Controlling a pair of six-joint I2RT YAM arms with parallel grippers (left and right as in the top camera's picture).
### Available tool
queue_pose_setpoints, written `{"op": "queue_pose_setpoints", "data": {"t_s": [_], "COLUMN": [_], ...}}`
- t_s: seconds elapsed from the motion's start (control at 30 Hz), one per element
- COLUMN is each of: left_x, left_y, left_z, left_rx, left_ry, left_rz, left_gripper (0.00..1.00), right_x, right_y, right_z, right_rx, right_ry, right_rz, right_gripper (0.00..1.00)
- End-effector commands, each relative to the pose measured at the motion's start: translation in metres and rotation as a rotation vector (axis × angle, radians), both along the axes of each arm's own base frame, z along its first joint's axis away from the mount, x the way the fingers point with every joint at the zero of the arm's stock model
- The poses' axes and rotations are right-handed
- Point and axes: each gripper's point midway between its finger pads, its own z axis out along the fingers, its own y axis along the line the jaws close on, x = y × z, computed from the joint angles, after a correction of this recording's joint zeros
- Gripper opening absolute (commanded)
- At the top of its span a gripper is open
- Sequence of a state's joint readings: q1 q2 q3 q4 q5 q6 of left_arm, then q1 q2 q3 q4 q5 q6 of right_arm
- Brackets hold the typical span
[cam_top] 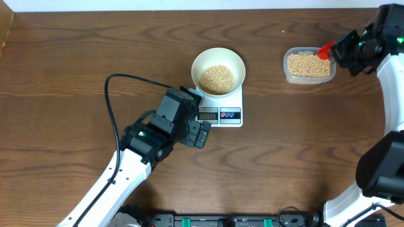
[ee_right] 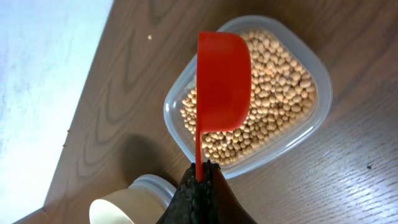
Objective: Scoop item into bowl and weigh 50g on scale
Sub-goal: 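Lower the scoop into the tub and open the right gripper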
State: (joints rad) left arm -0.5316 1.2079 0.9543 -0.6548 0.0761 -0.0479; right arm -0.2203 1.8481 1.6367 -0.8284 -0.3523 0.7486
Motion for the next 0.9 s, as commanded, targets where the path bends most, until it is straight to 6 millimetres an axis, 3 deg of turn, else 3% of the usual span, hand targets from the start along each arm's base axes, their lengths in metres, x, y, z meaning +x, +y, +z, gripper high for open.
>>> {"op": "queue_pose_setpoints", "data": {"t_s": [0.0,0.3,0.47,0.57,0.63,0.7,0.8,0.87], "left_x": [-0.001,-0.001,-0.001,-0.001,-0.001,-0.001,-0.001,-0.001], "left_y": [0.003,0.003,0.003,0.003,0.003,0.003,0.003,0.003], "left_z": [0.002,0.002,0.002,0.002,0.002,0.002,0.002,0.002], "left_rx": [0.007,0.007,0.007,0.007,0.007,0.007,0.007,0.007], "left_ry": [-0.01,-0.01,-0.01,-0.01,-0.01,-0.01,-0.01,-0.01], "left_rz": [0.002,0.002,0.002,0.002,0.002,0.002,0.002,0.002], "left_gripper": [0.96,0.96,0.96,0.96,0.96,0.96,0.96,0.96], "right_x": [-0.005,-0.018,-0.027,-0.031,-0.034,-0.037,-0.042,-0.043], "right_y": [0.008,0.021,0.022,0.023,0.024,0.024,0.022,0.023], "right_z": [-0.004,-0.04,-0.049,-0.051,-0.052,-0.053,-0.055,-0.055], "right_rx": [0.049,0.103,0.087,0.077,0.064,0.053,0.043,0.042], "right_ry": [0.018,0.084,0.11,0.122,0.128,0.134,0.144,0.144], "right_rz": [-0.013,-0.03,0.008,0.032,0.061,0.084,0.107,0.122], "right_gripper": [0.01,0.02,0.05,0.23,0.51,0.69,0.84,0.87]}}
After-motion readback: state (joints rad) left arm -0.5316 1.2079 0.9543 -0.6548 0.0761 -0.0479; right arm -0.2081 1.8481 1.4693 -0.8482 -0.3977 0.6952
